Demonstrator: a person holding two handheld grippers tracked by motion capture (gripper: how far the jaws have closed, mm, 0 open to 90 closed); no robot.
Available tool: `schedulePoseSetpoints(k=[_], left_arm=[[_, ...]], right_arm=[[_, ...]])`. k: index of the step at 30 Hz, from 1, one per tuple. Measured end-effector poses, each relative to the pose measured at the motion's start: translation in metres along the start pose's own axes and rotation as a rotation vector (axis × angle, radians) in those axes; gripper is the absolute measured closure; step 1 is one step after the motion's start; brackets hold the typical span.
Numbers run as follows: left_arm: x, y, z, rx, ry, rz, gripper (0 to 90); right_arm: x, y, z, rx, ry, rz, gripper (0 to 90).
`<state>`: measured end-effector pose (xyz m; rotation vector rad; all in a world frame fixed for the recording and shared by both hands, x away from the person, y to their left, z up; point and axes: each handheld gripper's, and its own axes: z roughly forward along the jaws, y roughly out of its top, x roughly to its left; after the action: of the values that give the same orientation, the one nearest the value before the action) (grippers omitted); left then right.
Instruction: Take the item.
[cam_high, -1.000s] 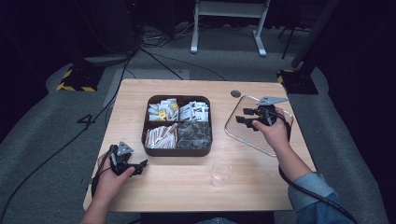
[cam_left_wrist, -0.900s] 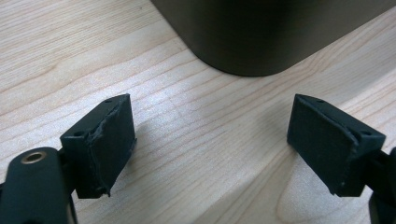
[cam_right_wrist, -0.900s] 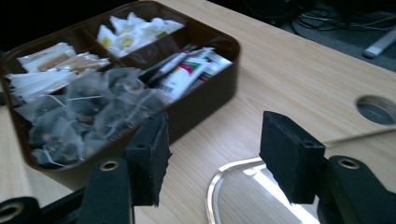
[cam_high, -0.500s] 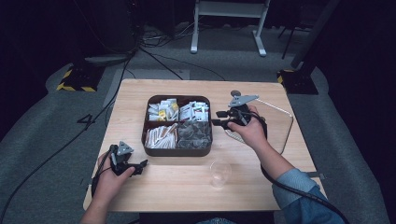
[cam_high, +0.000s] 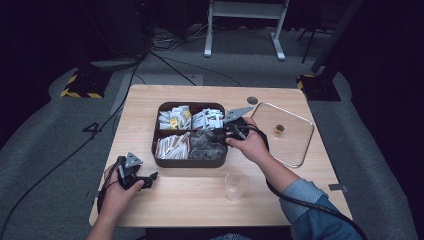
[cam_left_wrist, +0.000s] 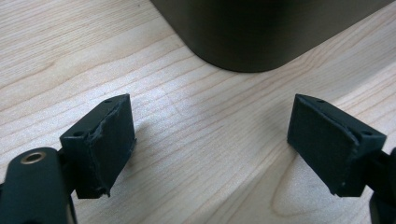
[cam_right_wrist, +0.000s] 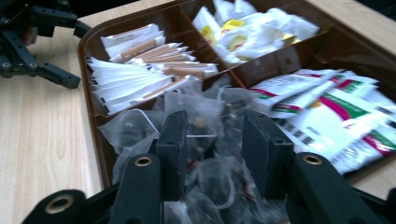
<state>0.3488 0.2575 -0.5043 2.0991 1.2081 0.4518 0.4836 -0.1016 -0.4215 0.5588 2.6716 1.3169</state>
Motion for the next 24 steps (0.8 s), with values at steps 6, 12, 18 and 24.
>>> schedulePoseSetpoints(k=[6,12,18,24], left_arm=[[0.0,0.0,0.0,0.0,0.0,0.0,15.2],[0.0,0.0,0.0,0.0,0.0,0.0,15.2],[0.0,0.0,0.0,0.0,-0.001,-0.001,15.2],[0.0,0.0,0.0,0.0,-0.001,0.0,15.2]], right_arm=[[0.006,0.002,0.014,0.019,0.006,-0.009,56.7],[0.007,-0.003,0.028,0.05,0.003,-0.006,52.8],[0.008,-0.006,0.04,0.079,-0.004,-0.005,51.3],[0.013,-0.011,0.049,0.116,0.008,-0.056,67.2]])
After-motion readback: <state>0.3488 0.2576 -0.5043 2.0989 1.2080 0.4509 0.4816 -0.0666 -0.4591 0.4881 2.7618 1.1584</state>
